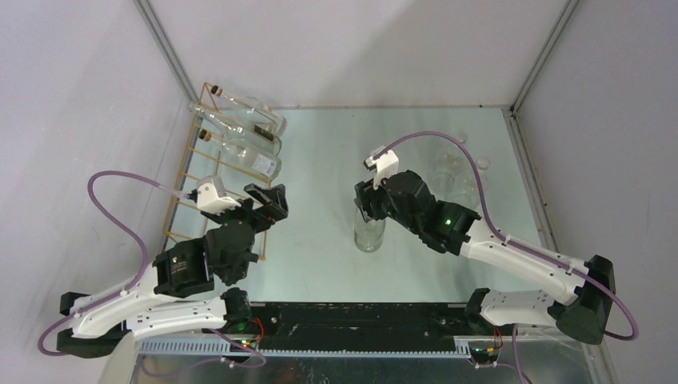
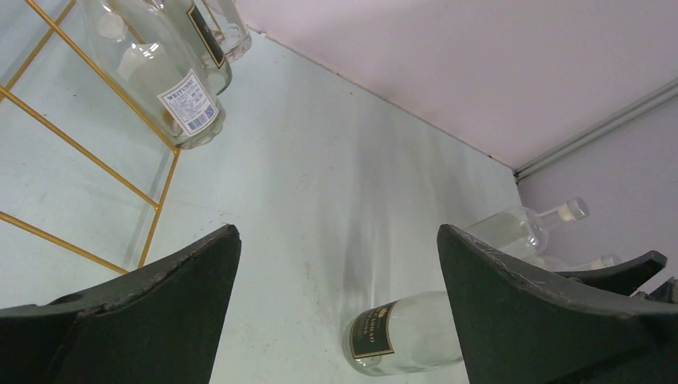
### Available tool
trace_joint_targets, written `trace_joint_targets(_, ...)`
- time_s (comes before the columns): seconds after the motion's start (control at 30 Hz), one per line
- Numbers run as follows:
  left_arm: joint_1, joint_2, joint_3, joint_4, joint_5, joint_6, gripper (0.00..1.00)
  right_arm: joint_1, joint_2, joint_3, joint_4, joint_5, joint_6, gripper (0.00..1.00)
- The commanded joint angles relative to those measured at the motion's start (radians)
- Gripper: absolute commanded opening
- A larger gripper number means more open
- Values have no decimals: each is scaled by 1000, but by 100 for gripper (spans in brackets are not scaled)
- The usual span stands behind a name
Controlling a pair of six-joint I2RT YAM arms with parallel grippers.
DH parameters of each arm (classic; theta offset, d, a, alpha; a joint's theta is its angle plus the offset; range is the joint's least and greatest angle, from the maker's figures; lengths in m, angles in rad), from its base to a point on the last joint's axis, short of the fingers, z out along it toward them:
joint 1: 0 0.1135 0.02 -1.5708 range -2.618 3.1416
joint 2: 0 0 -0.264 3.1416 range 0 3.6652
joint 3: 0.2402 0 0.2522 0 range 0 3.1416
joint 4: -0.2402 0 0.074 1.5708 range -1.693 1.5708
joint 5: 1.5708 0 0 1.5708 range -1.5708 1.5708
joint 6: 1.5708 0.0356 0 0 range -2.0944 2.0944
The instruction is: Take the wine bottle off the wine rack
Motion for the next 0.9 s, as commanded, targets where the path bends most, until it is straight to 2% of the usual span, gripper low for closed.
trace_joint_targets(0.0,3,1,37,-41,-71,-37,100,-8,10,27,59,44,-44,57)
trace_joint_targets(0.23,3,-60,29,-81,-112,-43,100,-42,-7,27,48,8,-39,41)
trace_joint_targets(0.4,4,-72,17,-82,-130,-30,100,-51,-20,28,58,2,-42,12)
trace_joint_targets(0.5,6,-52,49,-80,-141,21,100,-66,-43,28,69,20,-47,4)
trace_joint_targets(0.57,9,-33,71,-82,-141,60,100,-88,-61,28,82,27,-57,0)
trace_joint_targets(0.67,30,3,89,-26,-99,183,100,-157,-75,49,78,6,-67,0)
trace_joint_targets(0.87,175,92,115,-19,197,252,100,-308,-74,95,51,-26,-138,0)
